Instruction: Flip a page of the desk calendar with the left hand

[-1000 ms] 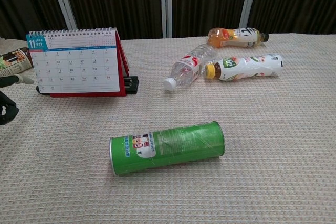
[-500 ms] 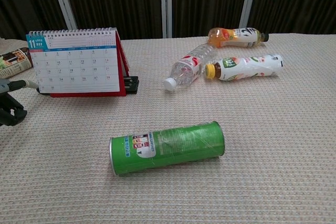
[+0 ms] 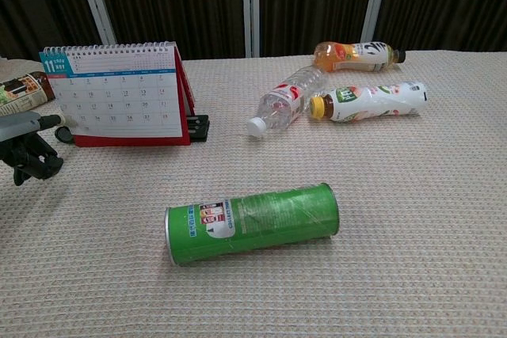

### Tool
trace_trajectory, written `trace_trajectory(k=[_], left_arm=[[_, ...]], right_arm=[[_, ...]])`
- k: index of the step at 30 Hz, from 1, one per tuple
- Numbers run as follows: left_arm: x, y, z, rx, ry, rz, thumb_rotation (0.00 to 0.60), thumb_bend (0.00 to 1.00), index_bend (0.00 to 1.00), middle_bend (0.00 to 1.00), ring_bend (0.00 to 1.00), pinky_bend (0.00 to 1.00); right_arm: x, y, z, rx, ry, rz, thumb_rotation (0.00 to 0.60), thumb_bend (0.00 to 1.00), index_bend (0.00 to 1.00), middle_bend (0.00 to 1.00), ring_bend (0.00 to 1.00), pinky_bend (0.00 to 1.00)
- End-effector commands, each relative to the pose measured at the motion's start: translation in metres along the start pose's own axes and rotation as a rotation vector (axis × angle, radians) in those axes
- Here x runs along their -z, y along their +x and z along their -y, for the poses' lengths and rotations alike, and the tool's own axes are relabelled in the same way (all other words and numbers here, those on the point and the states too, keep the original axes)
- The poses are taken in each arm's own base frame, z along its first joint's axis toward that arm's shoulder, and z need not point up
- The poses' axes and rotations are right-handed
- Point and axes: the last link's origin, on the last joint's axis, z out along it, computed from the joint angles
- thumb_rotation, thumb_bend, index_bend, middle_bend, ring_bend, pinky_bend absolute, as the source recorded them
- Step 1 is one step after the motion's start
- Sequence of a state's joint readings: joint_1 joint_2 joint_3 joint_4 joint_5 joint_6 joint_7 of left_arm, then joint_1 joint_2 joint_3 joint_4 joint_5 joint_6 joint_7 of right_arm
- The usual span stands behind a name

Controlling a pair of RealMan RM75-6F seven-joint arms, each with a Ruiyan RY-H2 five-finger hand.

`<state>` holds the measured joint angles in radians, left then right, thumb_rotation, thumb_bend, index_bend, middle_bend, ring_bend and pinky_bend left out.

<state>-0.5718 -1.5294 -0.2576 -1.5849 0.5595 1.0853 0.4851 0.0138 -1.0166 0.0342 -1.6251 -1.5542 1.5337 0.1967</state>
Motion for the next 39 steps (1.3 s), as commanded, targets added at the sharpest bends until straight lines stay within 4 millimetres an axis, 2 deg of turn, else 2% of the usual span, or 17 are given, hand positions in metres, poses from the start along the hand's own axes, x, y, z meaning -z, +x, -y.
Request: trace_trajectory(k=[1, 15, 24, 39], left_arm=[[-0.005, 0.000, -0.004, -0.006, 0.009, -0.002, 0.600, 0.64, 0.00, 0.69, 0.70, 0.60], [-0.011, -0.004, -0.026, -0.038, -0.043, -0.009, 0.600, 0.64, 0.00, 0.69, 0.70, 0.60], [-0.001, 0.010, -0.042, -0.032, -0.118, -0.060, 0.600, 0.64, 0.00, 0.69, 0.70, 0.60], [0.014, 0.038, -0.050, -0.030, -0.197, -0.154, 0.600, 0.64, 0.00, 0.69, 0.70, 0.60]], right_arm=[[0.000, 0.000, 0.000, -0.002, -0.002, -0.002, 0.600, 0.01, 0.00, 0.00, 0.00, 0.00], [0.002, 0.002, -0.002, -0.001, -0.011, -0.009, 0.600, 0.01, 0.00, 0.00, 0.00, 0.00], [0.002, 0.002, -0.003, -0.001, -0.012, -0.009, 0.600, 0.01, 0.00, 0.00, 0.00, 0.00], [0.003, 0.002, -0.001, -0.001, -0.009, -0.010, 0.600, 0.01, 0.00, 0.00, 0.00, 0.00]])
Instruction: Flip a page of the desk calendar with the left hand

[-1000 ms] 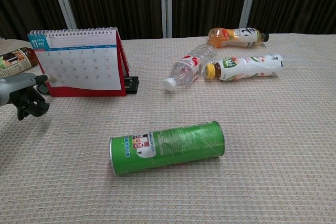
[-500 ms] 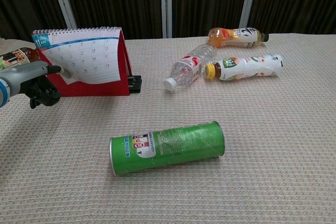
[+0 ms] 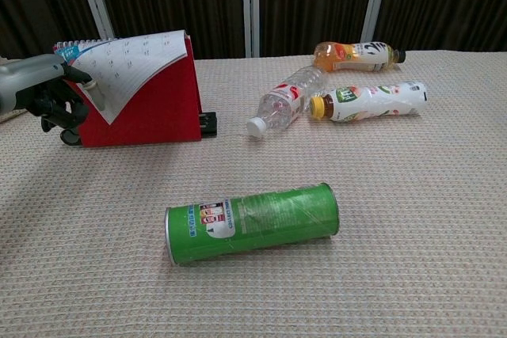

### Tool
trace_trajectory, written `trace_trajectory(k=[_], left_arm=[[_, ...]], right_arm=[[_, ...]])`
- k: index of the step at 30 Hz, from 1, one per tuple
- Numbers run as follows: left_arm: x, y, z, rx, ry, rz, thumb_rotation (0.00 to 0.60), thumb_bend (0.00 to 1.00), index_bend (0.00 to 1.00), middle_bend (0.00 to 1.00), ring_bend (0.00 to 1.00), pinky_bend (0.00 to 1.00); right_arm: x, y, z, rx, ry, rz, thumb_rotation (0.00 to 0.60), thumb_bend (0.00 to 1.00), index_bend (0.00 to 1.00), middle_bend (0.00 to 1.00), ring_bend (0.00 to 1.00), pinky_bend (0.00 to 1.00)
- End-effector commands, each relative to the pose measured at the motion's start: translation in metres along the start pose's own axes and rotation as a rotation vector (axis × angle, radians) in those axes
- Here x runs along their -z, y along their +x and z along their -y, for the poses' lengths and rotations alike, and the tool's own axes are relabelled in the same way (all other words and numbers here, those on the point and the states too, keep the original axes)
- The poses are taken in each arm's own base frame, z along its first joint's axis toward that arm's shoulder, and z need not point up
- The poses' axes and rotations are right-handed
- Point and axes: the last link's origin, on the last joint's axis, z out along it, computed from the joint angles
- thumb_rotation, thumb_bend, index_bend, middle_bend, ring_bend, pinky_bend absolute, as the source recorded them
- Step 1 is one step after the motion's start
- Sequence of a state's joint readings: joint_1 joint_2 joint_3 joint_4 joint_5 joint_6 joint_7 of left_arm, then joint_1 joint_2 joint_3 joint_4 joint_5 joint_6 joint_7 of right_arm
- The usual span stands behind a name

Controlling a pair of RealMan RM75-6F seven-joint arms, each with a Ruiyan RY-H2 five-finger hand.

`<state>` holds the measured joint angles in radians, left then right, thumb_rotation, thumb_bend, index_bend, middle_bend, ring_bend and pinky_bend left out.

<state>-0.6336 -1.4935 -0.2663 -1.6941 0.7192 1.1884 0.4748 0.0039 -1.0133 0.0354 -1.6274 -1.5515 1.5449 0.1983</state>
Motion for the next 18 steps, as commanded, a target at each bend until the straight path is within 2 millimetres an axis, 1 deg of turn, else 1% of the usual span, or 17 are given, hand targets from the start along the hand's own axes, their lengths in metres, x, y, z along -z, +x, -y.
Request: trace_trajectory(k=[1, 6, 10, 16, 18], left_arm=[[0.001, 0.007, -0.001, -0.001, -0.011, -0.026, 0.600, 0.64, 0.00, 0.69, 0.70, 0.60], [0.002, 0.015, -0.004, -0.011, -0.030, -0.053, 0.600, 0.64, 0.00, 0.69, 0.70, 0.60], [0.003, 0.019, -0.006, -0.027, -0.044, -0.076, 0.600, 0.64, 0.00, 0.67, 0.70, 0.58], [0.007, 0.031, -0.009, -0.063, -0.075, -0.156, 0.600, 0.64, 0.00, 0.61, 0.65, 0.54], [0.007, 0.040, -0.010, -0.093, -0.090, -0.213, 0.600, 0.64, 0.00, 0.57, 0.61, 0.52]], right_arm=[[0.000, 0.000, 0.000, -0.001, 0.001, -0.001, 0.600, 0.01, 0.00, 0.00, 0.00, 0.00], [0.001, 0.001, 0.001, -0.001, 0.003, -0.003, 0.600, 0.01, 0.00, 0.00, 0.00, 0.00], [0.001, 0.001, 0.000, -0.003, 0.001, -0.003, 0.600, 0.01, 0.00, 0.00, 0.00, 0.00], [0.001, 0.002, 0.000, -0.002, 0.001, -0.003, 0.600, 0.01, 0.00, 0.00, 0.00, 0.00], [0.001, 0.002, 0.001, -0.003, 0.003, -0.004, 0.600, 0.01, 0.00, 0.00, 0.00, 0.00]])
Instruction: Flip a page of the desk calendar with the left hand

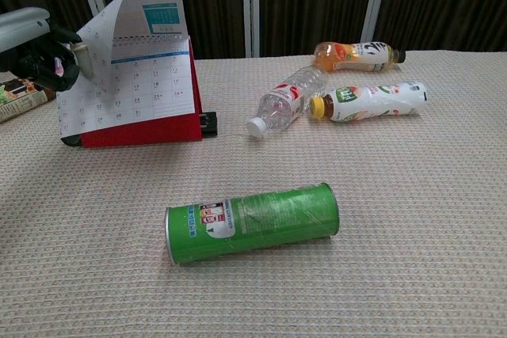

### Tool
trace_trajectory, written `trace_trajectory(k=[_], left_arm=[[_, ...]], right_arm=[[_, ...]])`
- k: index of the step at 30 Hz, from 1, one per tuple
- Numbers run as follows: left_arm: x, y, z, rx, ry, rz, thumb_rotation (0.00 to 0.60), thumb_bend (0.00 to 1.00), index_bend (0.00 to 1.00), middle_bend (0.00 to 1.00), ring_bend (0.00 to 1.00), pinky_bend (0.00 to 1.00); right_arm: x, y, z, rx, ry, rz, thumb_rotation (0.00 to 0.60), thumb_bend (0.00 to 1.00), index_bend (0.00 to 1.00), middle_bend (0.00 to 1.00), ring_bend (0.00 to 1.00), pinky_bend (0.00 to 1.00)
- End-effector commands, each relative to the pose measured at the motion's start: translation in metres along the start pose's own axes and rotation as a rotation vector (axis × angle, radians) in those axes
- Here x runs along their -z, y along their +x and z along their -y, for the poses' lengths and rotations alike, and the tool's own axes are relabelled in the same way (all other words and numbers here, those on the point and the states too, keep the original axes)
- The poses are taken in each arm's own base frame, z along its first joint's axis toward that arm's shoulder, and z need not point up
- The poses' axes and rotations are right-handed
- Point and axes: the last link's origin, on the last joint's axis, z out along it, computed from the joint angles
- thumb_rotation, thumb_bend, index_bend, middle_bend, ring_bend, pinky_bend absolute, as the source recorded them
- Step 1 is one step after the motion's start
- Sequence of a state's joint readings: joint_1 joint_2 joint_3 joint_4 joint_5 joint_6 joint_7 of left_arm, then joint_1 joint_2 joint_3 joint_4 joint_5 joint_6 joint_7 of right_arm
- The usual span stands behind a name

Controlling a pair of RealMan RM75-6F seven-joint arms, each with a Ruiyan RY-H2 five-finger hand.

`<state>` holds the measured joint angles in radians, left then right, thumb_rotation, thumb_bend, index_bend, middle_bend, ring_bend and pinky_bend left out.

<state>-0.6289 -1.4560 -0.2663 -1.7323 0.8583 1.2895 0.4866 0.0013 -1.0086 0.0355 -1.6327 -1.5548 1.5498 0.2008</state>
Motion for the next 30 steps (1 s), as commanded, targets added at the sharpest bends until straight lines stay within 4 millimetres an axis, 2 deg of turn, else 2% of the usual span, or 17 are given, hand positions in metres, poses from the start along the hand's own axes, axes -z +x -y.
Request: trace_trajectory(k=[1, 4, 5, 8, 11, 12, 14, 18, 23, 27, 30], left_arm=[[-0.001, 0.011, 0.000, -0.044, -0.020, -0.075, 0.600, 0.64, 0.00, 0.55, 0.59, 0.51], [-0.004, 0.014, 0.000, -0.070, -0.027, -0.108, 0.600, 0.64, 0.00, 0.41, 0.47, 0.47], [-0.006, 0.015, 0.001, -0.079, -0.028, -0.116, 0.600, 0.63, 0.00, 0.34, 0.41, 0.44], [-0.010, 0.017, 0.003, -0.112, -0.027, -0.127, 0.600, 0.62, 0.00, 0.12, 0.22, 0.28], [-0.012, 0.019, 0.004, -0.138, -0.028, -0.125, 0.600, 0.55, 0.00, 0.01, 0.06, 0.11], [-0.013, 0.019, 0.005, -0.151, -0.025, -0.119, 0.600, 0.50, 0.00, 0.00, 0.02, 0.05], [-0.016, 0.021, 0.008, -0.176, -0.018, -0.097, 0.600, 0.42, 0.00, 0.00, 0.00, 0.00], [-0.021, 0.029, 0.012, -0.181, -0.002, -0.089, 0.600, 0.34, 0.00, 0.00, 0.00, 0.00], [-0.022, 0.032, 0.017, -0.168, 0.011, -0.076, 0.600, 0.31, 0.00, 0.00, 0.00, 0.00], [-0.015, 0.033, 0.022, -0.154, 0.011, -0.069, 0.600, 0.31, 0.00, 0.00, 0.00, 0.00], [0.004, 0.034, 0.033, -0.160, 0.009, -0.069, 0.600, 0.28, 0.00, 0.00, 0.00, 0.00]], right_arm=[[0.000, 0.000, 0.001, 0.000, 0.002, 0.000, 0.600, 0.01, 0.00, 0.00, 0.00, 0.00], [0.000, 0.000, 0.001, 0.001, 0.002, 0.001, 0.600, 0.01, 0.00, 0.00, 0.00, 0.00], [0.000, 0.000, 0.001, 0.001, 0.001, 0.000, 0.600, 0.01, 0.00, 0.00, 0.00, 0.00], [0.000, 0.000, 0.000, 0.001, -0.001, -0.001, 0.600, 0.01, 0.00, 0.00, 0.00, 0.00], [0.000, 0.000, -0.001, 0.000, -0.002, -0.001, 0.600, 0.01, 0.00, 0.00, 0.00, 0.00], [-0.001, 0.000, -0.001, 0.000, -0.002, -0.002, 0.600, 0.01, 0.00, 0.00, 0.00, 0.00], [-0.001, 0.000, -0.001, 0.001, -0.004, 0.000, 0.600, 0.01, 0.00, 0.00, 0.00, 0.00], [-0.001, -0.001, -0.001, 0.002, -0.005, 0.002, 0.600, 0.01, 0.00, 0.00, 0.00, 0.00], [-0.001, -0.003, -0.001, 0.007, -0.006, 0.006, 0.600, 0.01, 0.00, 0.00, 0.00, 0.00], [-0.001, -0.003, -0.001, 0.008, -0.006, 0.006, 0.600, 0.01, 0.00, 0.00, 0.00, 0.00], [-0.001, -0.002, -0.002, 0.009, -0.005, 0.005, 0.600, 0.01, 0.00, 0.00, 0.00, 0.00]])
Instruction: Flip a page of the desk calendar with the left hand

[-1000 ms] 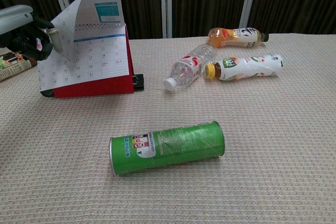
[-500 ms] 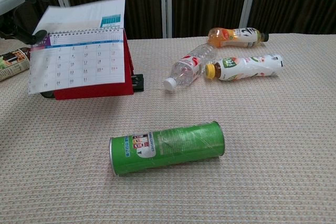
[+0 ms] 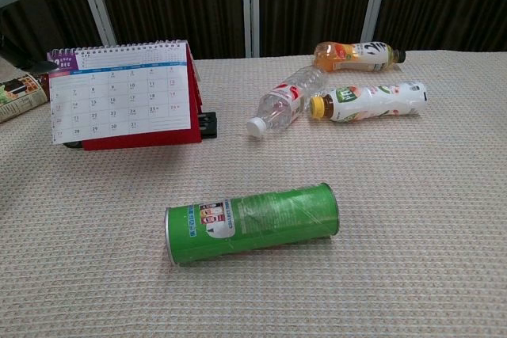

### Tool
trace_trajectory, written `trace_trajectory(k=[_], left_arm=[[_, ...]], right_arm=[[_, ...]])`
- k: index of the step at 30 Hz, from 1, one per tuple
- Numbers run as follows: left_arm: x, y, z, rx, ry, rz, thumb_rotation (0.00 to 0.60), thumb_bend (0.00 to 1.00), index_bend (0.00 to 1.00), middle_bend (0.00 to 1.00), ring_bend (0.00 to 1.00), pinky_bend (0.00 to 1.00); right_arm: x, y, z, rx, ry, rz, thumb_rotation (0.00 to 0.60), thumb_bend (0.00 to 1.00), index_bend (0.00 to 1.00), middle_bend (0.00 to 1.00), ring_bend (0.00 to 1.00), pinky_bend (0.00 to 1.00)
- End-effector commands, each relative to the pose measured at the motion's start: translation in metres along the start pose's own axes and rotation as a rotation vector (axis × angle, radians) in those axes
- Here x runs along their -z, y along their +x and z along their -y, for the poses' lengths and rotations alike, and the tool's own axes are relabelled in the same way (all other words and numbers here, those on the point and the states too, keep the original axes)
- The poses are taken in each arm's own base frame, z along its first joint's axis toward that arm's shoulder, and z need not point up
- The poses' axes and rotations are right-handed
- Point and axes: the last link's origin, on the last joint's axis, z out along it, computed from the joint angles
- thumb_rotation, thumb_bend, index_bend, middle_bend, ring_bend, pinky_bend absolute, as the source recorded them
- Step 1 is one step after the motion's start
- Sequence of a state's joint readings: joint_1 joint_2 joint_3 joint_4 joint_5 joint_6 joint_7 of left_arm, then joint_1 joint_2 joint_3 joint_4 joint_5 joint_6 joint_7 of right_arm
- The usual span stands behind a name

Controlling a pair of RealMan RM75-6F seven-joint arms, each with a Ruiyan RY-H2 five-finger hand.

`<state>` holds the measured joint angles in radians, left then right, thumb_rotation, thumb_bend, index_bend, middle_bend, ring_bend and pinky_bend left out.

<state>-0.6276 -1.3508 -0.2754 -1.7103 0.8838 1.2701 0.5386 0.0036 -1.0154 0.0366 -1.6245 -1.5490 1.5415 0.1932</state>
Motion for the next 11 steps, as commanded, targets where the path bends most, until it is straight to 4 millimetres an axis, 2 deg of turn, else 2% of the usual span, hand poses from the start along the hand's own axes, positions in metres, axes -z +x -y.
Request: trace_trajectory(k=[1, 3, 8, 11], left_arm=[[0.021, 0.000, 0.012, -0.007, 0.002, -0.003, 0.600, 0.27, 0.00, 0.00, 0.00, 0.00], [0.034, -0.001, 0.020, -0.016, 0.003, -0.003, 0.600, 0.22, 0.00, 0.00, 0.00, 0.00], [0.097, -0.010, 0.054, -0.039, 0.037, -0.002, 0.600, 0.14, 0.00, 0.00, 0.00, 0.00], [0.120, -0.013, 0.066, -0.039, 0.054, -0.012, 0.600, 0.12, 0.00, 0.00, 0.00, 0.00]], right_arm=[[0.000, 0.000, 0.000, 0.000, 0.000, -0.001, 0.600, 0.01, 0.00, 0.00, 0.00, 0.00], [0.000, 0.000, 0.000, 0.001, 0.001, -0.002, 0.600, 0.01, 0.00, 0.00, 0.00, 0.00], [0.001, -0.001, 0.003, 0.009, 0.012, -0.002, 0.600, 0.01, 0.00, 0.00, 0.00, 0.00], [0.001, -0.003, 0.006, 0.015, 0.021, -0.001, 0.600, 0.01, 0.00, 0.00, 0.00, 0.00]])
